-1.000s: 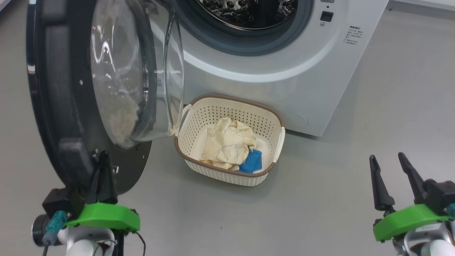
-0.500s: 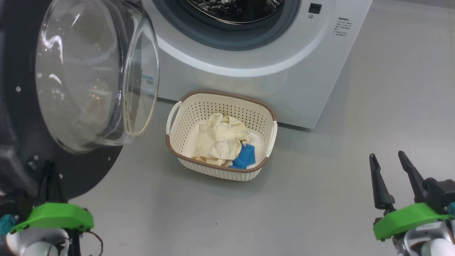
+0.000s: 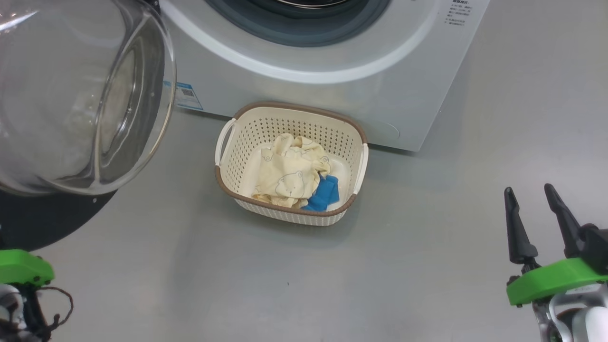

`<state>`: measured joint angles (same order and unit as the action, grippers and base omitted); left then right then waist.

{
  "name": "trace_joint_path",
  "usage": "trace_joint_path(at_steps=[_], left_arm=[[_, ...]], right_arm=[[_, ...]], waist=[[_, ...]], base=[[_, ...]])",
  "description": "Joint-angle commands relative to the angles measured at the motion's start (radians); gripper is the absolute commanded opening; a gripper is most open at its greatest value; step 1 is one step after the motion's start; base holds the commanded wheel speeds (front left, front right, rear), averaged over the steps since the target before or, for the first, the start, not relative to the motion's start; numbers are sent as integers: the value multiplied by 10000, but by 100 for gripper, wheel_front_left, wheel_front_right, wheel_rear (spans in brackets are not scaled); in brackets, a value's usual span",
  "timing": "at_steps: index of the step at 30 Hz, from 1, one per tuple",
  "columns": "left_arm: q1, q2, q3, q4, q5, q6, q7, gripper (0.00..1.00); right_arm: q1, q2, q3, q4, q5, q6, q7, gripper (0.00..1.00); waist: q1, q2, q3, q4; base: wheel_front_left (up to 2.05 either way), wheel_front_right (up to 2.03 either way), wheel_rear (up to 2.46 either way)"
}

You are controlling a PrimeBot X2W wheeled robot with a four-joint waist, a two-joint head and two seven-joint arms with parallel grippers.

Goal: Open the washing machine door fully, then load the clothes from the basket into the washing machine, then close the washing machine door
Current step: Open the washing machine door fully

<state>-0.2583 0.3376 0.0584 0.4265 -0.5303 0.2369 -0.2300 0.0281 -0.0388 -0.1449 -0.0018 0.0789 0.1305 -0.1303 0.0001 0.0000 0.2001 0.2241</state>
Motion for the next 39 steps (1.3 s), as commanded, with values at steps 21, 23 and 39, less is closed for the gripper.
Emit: trace_joint_path(at_steps=[21,23,39], left_arm=[[-1846,1218,1606,1373,410,-591,-315,0],[-1786,1108,1693,1308,500,-610,-316,0],[-5,-342,2200,-1160,1127,-958,-317,19]], right_arm=[[-604,-114,243,-331,-98,2,25,100],[-608,-114,238,-303,-89,2,18,100],[-552,-114,253,-98,-37,2,-27,100]], waist=[[-1,0,285,-164],[-1,0,262,-169],[-1,0,-88,-334]], base=[[0,0,0],[0,0,0],[0,0,0]])
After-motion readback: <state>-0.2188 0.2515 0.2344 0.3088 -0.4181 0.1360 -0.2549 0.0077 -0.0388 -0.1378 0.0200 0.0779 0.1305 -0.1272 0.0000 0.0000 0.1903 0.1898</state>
